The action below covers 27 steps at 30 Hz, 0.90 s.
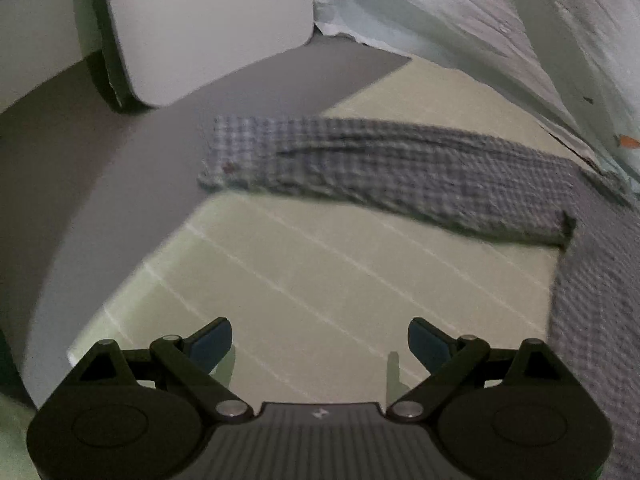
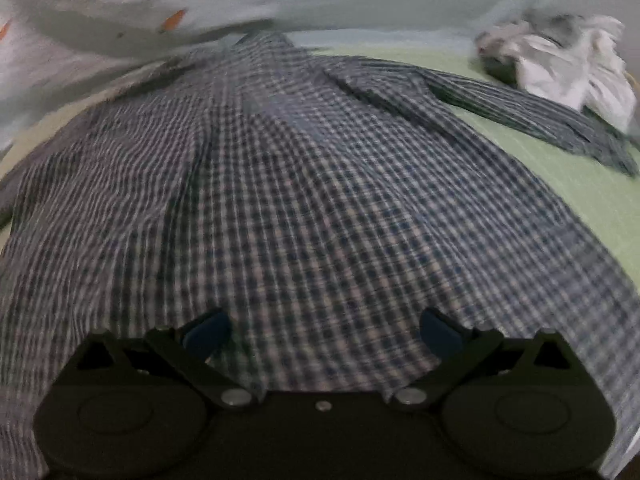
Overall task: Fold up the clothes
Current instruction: 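Grasp the sleeve cuff with the left gripper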
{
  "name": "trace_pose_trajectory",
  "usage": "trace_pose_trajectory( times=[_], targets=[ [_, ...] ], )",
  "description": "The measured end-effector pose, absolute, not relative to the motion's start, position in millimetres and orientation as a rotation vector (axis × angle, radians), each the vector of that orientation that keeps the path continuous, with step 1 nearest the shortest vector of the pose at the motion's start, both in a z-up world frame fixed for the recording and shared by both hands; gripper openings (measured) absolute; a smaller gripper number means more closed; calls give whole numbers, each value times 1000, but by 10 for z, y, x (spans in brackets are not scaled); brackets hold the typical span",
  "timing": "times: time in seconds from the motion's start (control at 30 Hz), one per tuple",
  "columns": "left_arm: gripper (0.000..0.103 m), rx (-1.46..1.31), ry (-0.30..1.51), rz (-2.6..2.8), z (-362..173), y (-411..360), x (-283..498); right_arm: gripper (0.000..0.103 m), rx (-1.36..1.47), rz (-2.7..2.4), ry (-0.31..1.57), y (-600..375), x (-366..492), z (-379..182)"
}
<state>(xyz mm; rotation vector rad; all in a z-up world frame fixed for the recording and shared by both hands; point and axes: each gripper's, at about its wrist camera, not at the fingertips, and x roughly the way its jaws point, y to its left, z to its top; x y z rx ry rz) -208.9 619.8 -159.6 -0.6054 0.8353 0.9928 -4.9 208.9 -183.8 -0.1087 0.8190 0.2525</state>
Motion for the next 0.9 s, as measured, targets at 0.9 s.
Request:
trace_pose_trajectory(
  times=[0.9],
  targets=[
    [93,-561,783,1056,-1856,7451,-1924,103,-46,163,676,2155,-197,-1967]
  ],
)
